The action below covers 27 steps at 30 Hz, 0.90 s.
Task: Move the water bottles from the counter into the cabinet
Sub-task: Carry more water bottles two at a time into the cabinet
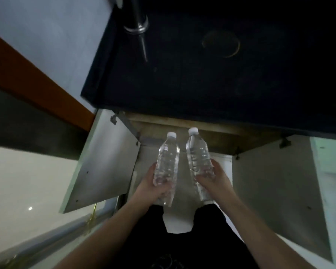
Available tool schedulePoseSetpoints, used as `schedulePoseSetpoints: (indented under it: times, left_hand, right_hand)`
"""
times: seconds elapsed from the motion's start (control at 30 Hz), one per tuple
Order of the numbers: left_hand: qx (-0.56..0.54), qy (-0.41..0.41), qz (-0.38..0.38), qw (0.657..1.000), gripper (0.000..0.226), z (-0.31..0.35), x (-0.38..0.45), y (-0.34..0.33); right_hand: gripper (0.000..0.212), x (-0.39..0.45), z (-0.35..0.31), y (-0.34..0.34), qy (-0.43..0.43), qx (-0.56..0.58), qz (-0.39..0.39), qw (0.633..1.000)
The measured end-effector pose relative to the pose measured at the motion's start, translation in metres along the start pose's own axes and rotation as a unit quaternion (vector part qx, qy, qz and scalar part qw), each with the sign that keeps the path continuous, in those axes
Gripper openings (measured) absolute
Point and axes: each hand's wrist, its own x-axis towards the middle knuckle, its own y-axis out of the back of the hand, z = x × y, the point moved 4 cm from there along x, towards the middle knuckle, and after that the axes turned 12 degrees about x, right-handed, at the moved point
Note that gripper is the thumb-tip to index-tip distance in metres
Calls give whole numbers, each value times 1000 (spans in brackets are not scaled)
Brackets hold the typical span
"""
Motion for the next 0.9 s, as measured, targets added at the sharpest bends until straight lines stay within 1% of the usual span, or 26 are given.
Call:
schedulePoseSetpoints:
  times: [0.07,0.1,0.17,0.23,0.33,0.43,0.53,0.6,0.73,0.9]
  left_hand:
    - [-18,28,-28,999,74,-7,21,5]
    - [-19,37,-30,999,78,-7,30,7]
    - [7,42,-35,998,79,-6,48,7]
    - [59,36,-35,997,77,-2,70,3]
    - [146,15,-19,989,88,3,106,-5]
    - [212,-13,19,977,83,6,143,-20]
    - [226,-23,57,972,73,-6,184,-41]
    - [234,-25,96,967,66,-14,209,-51]
    - [240,-29,133,961,52,-23,254,-70]
    - [239,-56,194,950,54,-28,292,-90]
  right_hand:
    - [70,4,2,-7,1,17,23,1000]
    - [70,7,3,-9,0,22,36,999]
    - [71,15,9,-8,-3,28,53,998]
    - [75,27,18,-4,-12,24,69,997]
    - [79,52,39,4,-13,14,103,994]
    - [76,90,60,16,-4,-2,126,992]
    - [66,131,85,28,19,-1,158,987]
    - [67,159,102,30,26,8,175,984]
    - [67,205,121,33,49,-12,203,978]
    - [71,244,127,31,88,-41,236,967]
